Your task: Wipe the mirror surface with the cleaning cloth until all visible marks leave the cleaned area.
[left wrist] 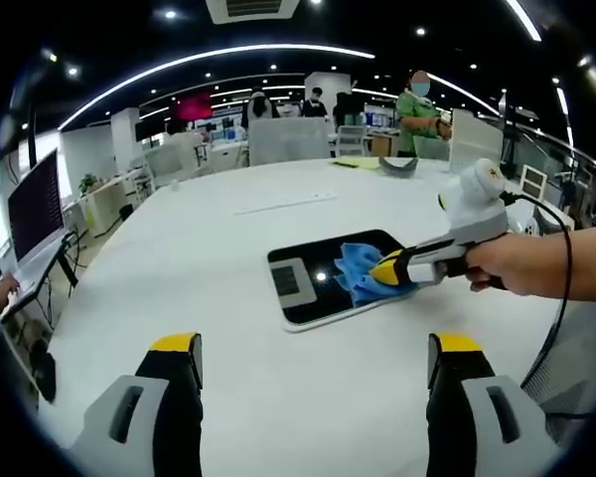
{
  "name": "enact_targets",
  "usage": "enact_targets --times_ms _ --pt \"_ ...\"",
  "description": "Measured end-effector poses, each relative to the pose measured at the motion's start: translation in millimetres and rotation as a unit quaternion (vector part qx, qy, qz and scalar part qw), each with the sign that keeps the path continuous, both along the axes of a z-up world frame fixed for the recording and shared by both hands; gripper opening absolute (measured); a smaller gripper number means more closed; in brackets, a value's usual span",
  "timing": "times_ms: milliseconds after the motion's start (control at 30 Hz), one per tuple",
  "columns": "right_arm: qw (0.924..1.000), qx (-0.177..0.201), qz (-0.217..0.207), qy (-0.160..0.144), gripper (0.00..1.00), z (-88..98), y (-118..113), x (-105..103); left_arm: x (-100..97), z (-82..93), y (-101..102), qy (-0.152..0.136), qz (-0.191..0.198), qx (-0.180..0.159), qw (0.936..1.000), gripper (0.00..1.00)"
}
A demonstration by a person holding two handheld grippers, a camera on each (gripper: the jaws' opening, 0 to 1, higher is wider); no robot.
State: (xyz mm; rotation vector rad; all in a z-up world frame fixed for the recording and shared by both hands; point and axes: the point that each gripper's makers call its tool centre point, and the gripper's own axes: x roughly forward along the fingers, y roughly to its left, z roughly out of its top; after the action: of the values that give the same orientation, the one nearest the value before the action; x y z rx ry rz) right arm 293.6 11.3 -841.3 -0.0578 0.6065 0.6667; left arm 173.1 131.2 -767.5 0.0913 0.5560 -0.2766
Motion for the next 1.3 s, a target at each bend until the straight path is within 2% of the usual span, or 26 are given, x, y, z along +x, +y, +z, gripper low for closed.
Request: enact_targets --times_ms 833,1300 --pt "0.9998 0.002 -0.021 0.001 0.03 -0.1 -24 -1 -1.7 1.7 -1 0.000 -0.002 0.002 1.0000 0.94" --pt "0.9997 0.001 -0.023 -0.001 0.03 -0.4 -25 -1 -1.5 1.1 -2 0.001 -0.003 0.003 1.0000 0.94"
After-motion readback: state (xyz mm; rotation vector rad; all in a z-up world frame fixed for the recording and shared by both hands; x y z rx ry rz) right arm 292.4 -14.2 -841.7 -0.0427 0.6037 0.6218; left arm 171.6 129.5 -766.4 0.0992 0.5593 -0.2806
